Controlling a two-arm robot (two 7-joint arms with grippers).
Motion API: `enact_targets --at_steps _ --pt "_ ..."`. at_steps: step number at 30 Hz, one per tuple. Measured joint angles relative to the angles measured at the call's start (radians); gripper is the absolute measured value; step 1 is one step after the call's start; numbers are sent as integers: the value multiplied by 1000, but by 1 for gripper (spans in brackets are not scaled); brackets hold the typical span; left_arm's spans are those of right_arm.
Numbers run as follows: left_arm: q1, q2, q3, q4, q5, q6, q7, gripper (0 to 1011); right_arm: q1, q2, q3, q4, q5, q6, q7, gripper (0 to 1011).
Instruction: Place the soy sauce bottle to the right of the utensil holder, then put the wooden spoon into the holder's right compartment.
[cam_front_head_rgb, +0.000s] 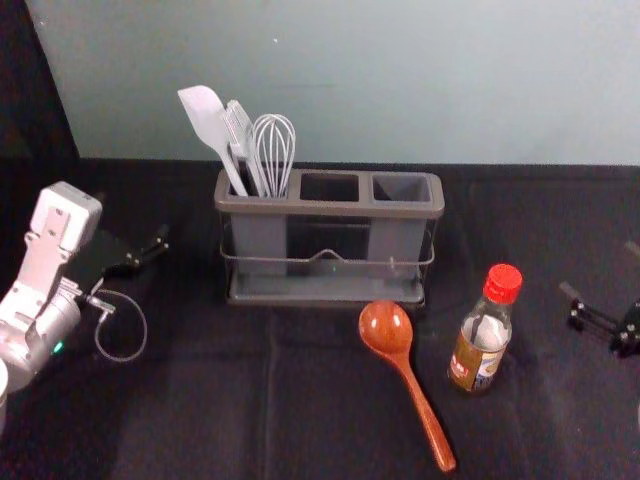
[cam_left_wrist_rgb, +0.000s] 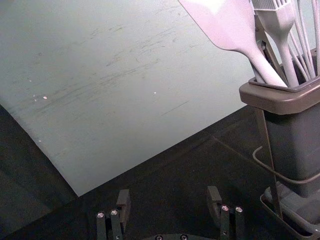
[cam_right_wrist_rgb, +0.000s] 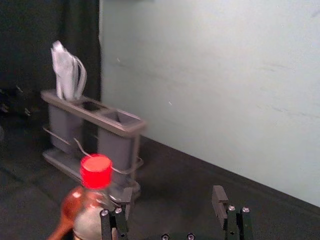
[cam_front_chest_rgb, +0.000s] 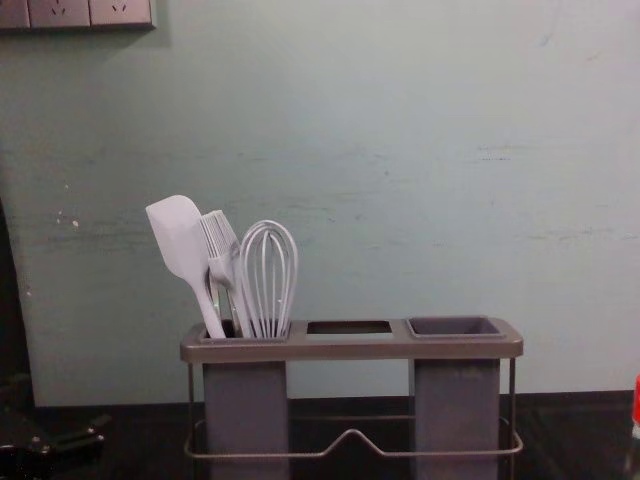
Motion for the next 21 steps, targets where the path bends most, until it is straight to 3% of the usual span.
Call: enact_targets --at_steps 7,13,21 --pt "0 0 0 0 0 0 0 1005 -18 -16 13 -31 69 -30 72 1003" --pt "0 0 0 0 0 0 0 1005 18 -52 -32 -36 86 -19 126 1003" --pt "0 0 0 0 0 0 0 1005 72 -94 -80 -9 73 18 156 1002"
